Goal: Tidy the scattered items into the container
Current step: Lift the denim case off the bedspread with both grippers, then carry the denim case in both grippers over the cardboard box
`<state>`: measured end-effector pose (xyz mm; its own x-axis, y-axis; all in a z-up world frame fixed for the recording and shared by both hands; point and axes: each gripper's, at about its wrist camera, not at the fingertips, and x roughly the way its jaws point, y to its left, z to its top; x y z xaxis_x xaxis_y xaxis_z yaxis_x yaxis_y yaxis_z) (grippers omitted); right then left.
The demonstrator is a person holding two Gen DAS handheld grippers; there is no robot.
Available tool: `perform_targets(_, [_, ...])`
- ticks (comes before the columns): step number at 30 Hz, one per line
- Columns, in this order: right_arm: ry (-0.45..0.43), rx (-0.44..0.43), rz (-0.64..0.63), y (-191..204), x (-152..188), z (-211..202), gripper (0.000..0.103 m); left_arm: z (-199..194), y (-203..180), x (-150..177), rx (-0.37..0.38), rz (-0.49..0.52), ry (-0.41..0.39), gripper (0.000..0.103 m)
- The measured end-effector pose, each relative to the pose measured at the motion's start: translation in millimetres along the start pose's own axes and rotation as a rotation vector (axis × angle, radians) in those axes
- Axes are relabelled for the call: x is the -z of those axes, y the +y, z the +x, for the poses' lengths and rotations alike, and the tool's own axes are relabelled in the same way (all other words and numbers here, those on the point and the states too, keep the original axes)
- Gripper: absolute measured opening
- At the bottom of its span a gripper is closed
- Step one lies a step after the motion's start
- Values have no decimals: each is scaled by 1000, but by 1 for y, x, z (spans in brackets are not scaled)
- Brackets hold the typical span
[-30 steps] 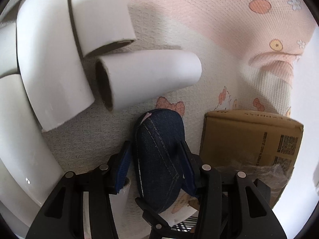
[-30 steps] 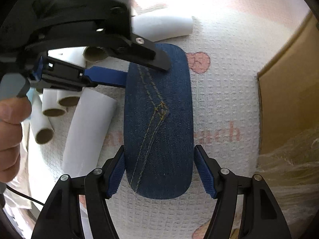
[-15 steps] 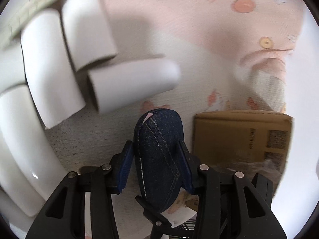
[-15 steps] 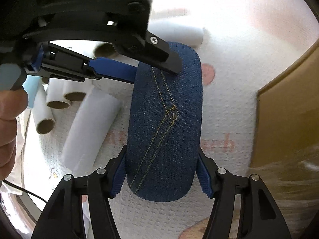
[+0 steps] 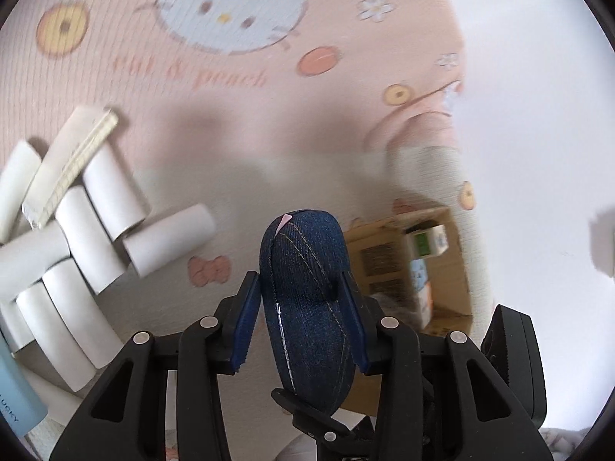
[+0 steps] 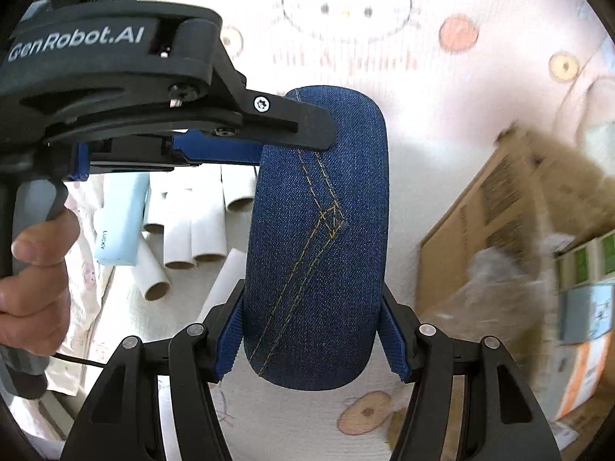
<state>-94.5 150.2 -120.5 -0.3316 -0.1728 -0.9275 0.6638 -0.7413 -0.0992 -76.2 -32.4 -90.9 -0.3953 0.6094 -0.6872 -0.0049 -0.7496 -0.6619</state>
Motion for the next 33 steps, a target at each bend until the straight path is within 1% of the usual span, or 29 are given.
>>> perform_targets(2, [-14, 3, 3, 1, -5, -11, 60, -4, -14, -3, 0, 27, -4, 45])
perform_targets(4, [-21, -3, 31, 17, -10, -27, 60, -6, -33, -10, 5, 49, 2, 45])
perform_targets(5, [-31, 2, 46, 5, -17, -37, 60, -6, -43, -15, 16, 72, 1, 45])
perform_targets(6, [-53, 16, 58, 3, -14, -43, 60, -8, -52, -19, 31, 96, -2, 45])
perform_targets(7, [-73, 29, 64, 4, -17, -43, 60, -9, -62, -25, 44, 113, -2, 44])
perform_targets(11, [-147, 76, 83, -10, -21, -65, 60, -12, -99, -39, 89, 182, -12, 43])
perform_targets(13, [-171, 102, 84, -20, -21, -78, 60, -8, -117, -41, 83, 224, -20, 43])
perform_targets(16, [-199, 137, 92, -23, -11, -77, 60, 1, -142, -41, 82, 277, -18, 43])
perform_targets(18, [-192, 166, 102, -28, 1, -69, 60, 13, -156, -38, 67, 312, 13, 43])
perform_targets(19, [-181, 164, 116, -33, 5, -65, 60, 20, -163, -35, 59, 334, 32, 42])
perform_targets(22, [-144, 129, 176, -48, 19, -50, 60, 45, -178, -29, 54, 362, 101, 41])
perform_targets(24, [-130, 118, 213, -64, 31, -54, 60, 61, -187, -28, 51, 373, 138, 41])
perform_targets(25, [-129, 110, 231, -74, 31, -57, 60, 69, -192, -27, 54, 383, 151, 41])
perform_targets(30, [-124, 96, 341, -106, 40, -62, 60, 97, -222, -27, 81, 454, 175, 41])
perform_targets(31, [-120, 95, 353, -112, 41, -62, 60, 103, -226, -28, 90, 461, 183, 41])
perform_targets(33, [-115, 113, 367, -126, 43, -65, 60, 114, -230, -30, 123, 442, 178, 41])
